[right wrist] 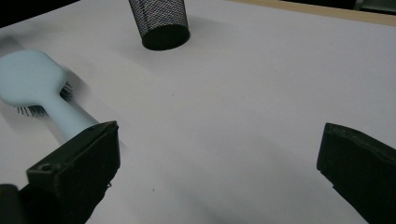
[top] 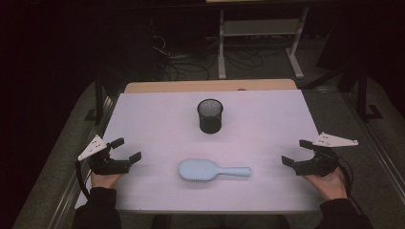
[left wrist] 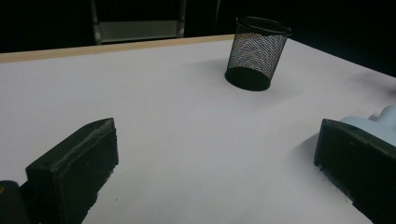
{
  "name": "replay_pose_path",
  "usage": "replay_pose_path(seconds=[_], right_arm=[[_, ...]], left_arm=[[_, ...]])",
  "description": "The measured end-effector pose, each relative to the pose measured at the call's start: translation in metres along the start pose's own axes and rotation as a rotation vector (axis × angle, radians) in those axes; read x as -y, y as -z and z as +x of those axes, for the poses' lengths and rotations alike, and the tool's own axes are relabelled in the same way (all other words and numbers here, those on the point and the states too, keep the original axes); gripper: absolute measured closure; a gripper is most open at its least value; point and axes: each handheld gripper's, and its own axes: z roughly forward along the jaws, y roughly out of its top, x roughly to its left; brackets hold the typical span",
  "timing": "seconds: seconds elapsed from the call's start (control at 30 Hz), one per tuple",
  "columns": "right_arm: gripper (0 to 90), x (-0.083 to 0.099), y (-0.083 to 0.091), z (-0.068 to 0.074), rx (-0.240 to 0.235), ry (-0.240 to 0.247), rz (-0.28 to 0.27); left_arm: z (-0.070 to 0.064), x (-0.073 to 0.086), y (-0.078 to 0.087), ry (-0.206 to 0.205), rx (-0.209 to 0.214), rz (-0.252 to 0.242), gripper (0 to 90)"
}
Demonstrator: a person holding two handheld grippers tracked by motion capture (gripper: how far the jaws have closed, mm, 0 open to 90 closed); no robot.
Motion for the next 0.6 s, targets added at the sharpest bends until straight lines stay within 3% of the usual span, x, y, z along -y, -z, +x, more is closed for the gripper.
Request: replay_pose_path(seconds=[0.6], right_arm=[[0.0, 0.0004, 0.0005, 0.0016, -0.009, -0.002, 0.010]], left_arm=[[0.0009, 0.0004, -0.0034, 0.005, 0.007, 0.009, 0.0]])
